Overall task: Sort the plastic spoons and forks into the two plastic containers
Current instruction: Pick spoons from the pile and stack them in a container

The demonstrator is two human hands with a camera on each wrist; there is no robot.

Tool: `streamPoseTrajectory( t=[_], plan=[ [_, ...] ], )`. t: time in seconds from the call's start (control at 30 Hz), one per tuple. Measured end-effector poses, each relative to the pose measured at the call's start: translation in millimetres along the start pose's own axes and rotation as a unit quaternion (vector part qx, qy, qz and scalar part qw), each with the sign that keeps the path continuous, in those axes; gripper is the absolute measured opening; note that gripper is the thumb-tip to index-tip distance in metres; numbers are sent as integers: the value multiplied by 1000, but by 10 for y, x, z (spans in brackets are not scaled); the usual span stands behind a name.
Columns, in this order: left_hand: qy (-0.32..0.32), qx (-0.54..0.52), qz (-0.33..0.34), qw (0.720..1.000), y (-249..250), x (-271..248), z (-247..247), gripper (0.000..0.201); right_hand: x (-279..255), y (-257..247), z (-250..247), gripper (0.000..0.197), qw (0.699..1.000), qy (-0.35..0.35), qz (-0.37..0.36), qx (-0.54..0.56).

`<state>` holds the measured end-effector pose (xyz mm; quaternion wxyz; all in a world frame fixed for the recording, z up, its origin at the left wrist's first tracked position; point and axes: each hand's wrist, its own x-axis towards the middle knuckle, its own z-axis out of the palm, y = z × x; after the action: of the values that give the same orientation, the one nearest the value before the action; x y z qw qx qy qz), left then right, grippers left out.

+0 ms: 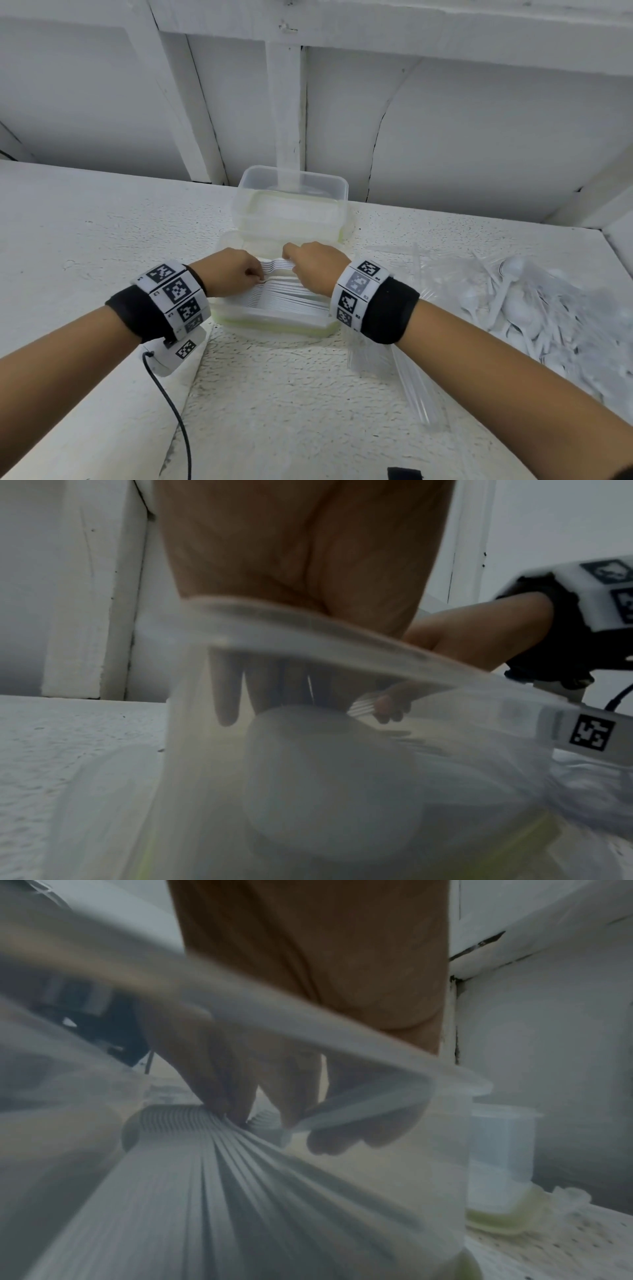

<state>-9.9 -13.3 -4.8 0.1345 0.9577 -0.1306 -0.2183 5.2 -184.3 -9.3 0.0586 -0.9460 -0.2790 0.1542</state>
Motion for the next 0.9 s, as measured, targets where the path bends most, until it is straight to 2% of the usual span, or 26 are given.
streamPoseTrajectory(
  t=[0.2, 0.27, 0.33, 0.4, 0.47, 0.53, 0.6, 0.7, 0.8, 0.9],
  plan=[
    [-13, 19, 17, 1000, -21, -37, -79, 25, 73, 29, 79, 31, 998, -34, -7, 61],
    [44, -1, 27, 999, -29, -64, -116, 24, 81, 53, 95, 31, 996, -40, -7, 74],
    [138, -41, 22, 989, -59, -101, -145, 21, 80, 61, 99, 32, 996, -48, -9, 79],
    [224, -80, -5, 971, -120, -127, -152, 19, 82, 59, 96, 34, 995, -56, -10, 85],
    [259, -120, -63, 956, -190, -142, -134, 24, 82, 54, 91, 35, 994, -59, -12, 88],
    [239, -155, -135, 949, -240, -157, -87, 36, 82, 48, 87, 35, 994, -58, -15, 87],
    [199, -200, -173, 944, -259, -180, -24, 44, 83, 41, 76, 32, 994, -69, -28, 82],
    [181, -266, -184, 929, -250, -211, 42, 45, 85, 42, 64, 30, 990, -101, -47, 82],
    [188, -269, -187, 926, -257, -204, 54, 44, 70, 55, 67, 38, 988, -92, -38, 116],
    [188, -279, -189, 922, -271, -196, 51, 43, 74, 64, 72, 35, 987, -89, -39, 124]
  ],
)
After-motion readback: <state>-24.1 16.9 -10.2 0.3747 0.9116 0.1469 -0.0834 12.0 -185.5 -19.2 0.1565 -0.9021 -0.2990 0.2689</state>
